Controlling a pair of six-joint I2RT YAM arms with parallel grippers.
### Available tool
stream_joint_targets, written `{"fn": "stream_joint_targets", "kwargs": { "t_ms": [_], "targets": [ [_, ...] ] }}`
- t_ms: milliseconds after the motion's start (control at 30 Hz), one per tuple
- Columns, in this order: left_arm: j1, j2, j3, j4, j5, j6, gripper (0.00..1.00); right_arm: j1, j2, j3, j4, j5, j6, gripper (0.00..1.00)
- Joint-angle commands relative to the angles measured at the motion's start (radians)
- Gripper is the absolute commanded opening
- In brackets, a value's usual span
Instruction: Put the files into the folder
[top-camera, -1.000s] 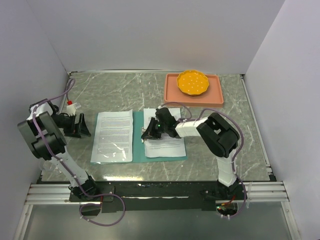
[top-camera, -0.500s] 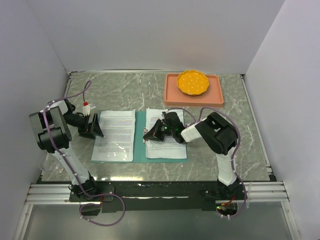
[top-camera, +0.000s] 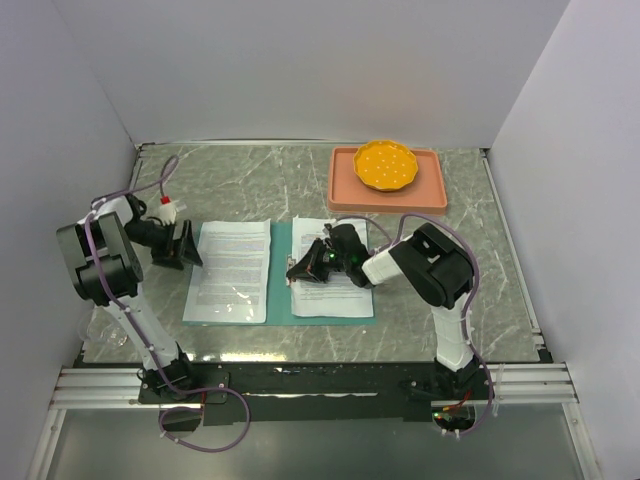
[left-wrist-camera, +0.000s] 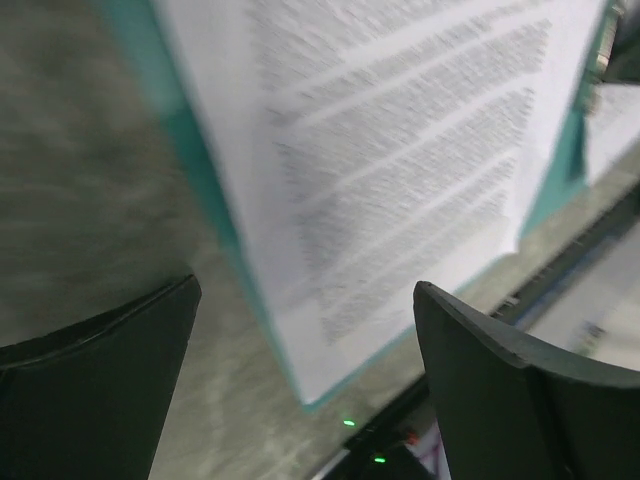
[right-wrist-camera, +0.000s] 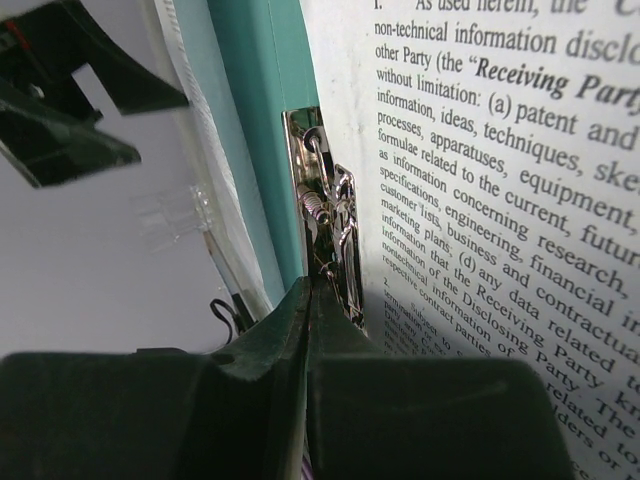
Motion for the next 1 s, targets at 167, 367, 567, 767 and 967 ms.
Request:
{"fn": "stream_joint_targets", "kwargs": {
  "t_ms": [167, 367, 567, 767, 967],
  "targets": [
    [0.053, -0.002, 0.077, 0.1, -0.067, 0.03, 0.96, -0.019, 0.112, -0.123, 0.017, 0.028, 0.075, 0.03],
    [0.013, 0.003, -0.005, 0.158, -0.062, 0.009, 0.96, -0.022, 0.031, -0.104, -0.04, 0.069, -0.011, 0.05],
    [0.004, -0.009, -0.009, 0.167, -0.051, -0.007, 0.96, 0.053, -0.146, 0.126, -0.52, 0.32, -0.296, 0.46],
    [0.01, -0.038, -0.025, 0.16, -0.062, 0.001, 0.96, 0.144, -0.127, 0.451, -0.855, 0.491, -0.46, 1.0],
    [0.034, -0.063, -0.025, 0.144, -0.061, 0.019, 0.96, 0.257, -0.167, 0.709, -1.161, 0.778, -0.502, 1.0]
  ]
}}
